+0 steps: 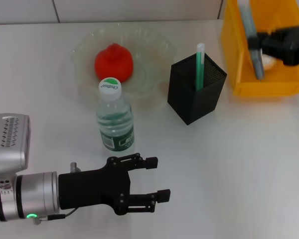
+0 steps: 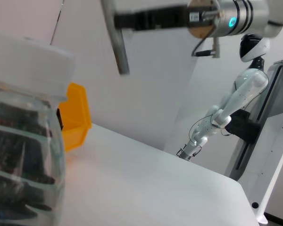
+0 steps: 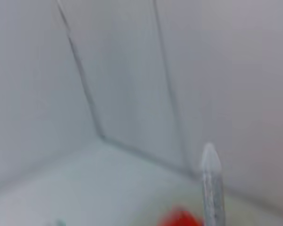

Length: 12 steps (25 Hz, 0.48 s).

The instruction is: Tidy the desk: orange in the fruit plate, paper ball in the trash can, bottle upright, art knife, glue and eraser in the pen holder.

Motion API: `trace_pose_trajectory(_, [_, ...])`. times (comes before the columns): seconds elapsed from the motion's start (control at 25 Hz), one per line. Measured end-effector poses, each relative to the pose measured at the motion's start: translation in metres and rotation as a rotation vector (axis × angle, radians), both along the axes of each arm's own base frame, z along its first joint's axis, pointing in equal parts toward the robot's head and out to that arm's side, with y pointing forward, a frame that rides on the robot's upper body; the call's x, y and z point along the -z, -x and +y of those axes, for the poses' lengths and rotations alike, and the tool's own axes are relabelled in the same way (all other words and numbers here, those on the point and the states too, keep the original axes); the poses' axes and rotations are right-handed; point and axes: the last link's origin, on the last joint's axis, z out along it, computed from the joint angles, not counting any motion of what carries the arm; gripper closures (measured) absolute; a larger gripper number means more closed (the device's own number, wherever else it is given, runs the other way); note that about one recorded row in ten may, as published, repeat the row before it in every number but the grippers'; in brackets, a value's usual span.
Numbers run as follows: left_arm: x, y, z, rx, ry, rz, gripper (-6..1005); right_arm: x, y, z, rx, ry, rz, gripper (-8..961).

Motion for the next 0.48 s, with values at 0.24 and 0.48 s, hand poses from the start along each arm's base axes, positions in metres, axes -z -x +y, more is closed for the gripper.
trace_pose_trajectory(0.24, [0.0, 0.0, 0.001, -0.004, -0.001, -0.002, 175, 0.033, -0.014, 0.015, -0.197, -0.062, 0.263, 827])
trace_pose_trajectory(0.48, [-0.001, -0.001, 0.002, -0.012, -0.013, -0.011, 175, 0.073, -0.042, 0.023, -0.219, -0.193, 0.342, 826])
